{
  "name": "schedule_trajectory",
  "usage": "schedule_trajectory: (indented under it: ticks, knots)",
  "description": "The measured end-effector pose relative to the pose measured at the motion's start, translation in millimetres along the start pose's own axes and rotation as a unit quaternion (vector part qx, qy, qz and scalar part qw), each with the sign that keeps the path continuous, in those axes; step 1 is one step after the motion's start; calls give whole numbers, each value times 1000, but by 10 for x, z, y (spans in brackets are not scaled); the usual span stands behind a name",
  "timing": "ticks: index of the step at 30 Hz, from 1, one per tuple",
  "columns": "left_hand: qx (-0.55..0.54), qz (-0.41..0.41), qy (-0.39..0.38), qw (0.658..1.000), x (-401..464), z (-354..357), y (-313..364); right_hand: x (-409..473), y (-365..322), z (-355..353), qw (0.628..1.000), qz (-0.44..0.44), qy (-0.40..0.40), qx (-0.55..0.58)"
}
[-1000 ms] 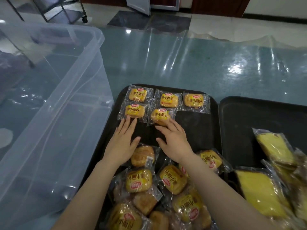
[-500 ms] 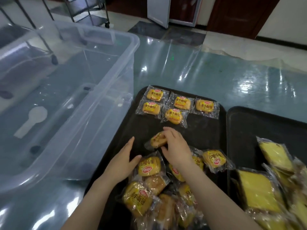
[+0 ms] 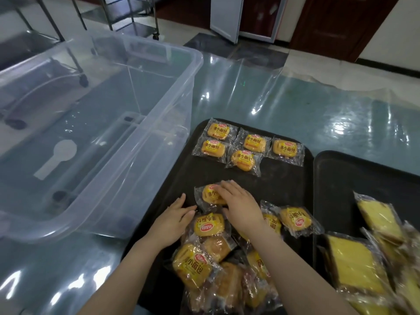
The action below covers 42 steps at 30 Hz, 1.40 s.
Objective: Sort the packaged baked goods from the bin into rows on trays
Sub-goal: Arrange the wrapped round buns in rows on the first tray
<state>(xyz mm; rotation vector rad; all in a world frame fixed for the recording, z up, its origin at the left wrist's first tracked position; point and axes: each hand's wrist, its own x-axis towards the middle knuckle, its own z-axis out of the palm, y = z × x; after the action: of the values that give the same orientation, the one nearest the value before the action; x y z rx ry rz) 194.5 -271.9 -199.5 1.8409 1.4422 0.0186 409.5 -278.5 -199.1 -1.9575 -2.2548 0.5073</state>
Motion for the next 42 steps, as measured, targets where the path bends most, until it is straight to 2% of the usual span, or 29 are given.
schedule_trajectory:
  ticks: [2, 6, 10, 13, 16, 18, 19, 22, 27, 30, 33, 35, 36, 38, 40, 42]
  knots:
    - [12, 0, 11, 1000, -8, -42, 15, 71, -2, -5, 1000, -13, -3, 12]
    - [19, -3, 73, 997, 18, -88, 55, 15, 52, -102, 986, 79, 77, 124]
    - [-39, -47, 160, 985, 141, -161, 96, -138, 264, -341, 959, 165, 203, 107]
    - [-49, -56, 191, 979, 264, -167, 132, -268, 562, -498, 942, 233, 225, 88]
    - [-48, -61, 211, 974, 394, -140, 172, -354, 821, -557, 936, 291, 156, 121]
    - [-52, -75, 222, 971, 506, -133, 184, -374, 888, -523, 953, 284, 64, 80]
    - [-58, -86, 232, 967, 557, -138, 187, -378, 900, -483, 962, 266, 52, 38]
    - [-93, -110, 270, 952, 658, -139, 173, -363, 881, -402, 964, 243, 107, -29]
    - [-126, -104, 281, 946, 674, -129, 223, -237, 970, -385, 953, 247, 175, 20]
    - [-212, -129, 281, 927, 672, -156, 259, -124, 1042, -399, 948, 249, 192, 54]
    - [-330, -173, 314, 873, 669, -185, 247, -42, 1079, -360, 969, 224, 99, 40]
    - [-375, -178, 316, 853, 642, -185, 258, -59, 1117, -274, 979, 201, 20, -12]
    - [-386, -170, 302, 855, 627, -177, 270, -78, 1138, -228, 980, 196, -3, -28]
    - [-372, -148, 259, 879, 597, -148, 293, -100, 1163, -178, 979, 199, -29, -33]
    - [-296, -132, 216, 921, 572, -105, 285, -98, 1154, -187, 978, 203, -39, -27]
    - [-223, -113, 199, 948, 539, -91, 249, -103, 1134, -221, 979, 200, -32, -19]
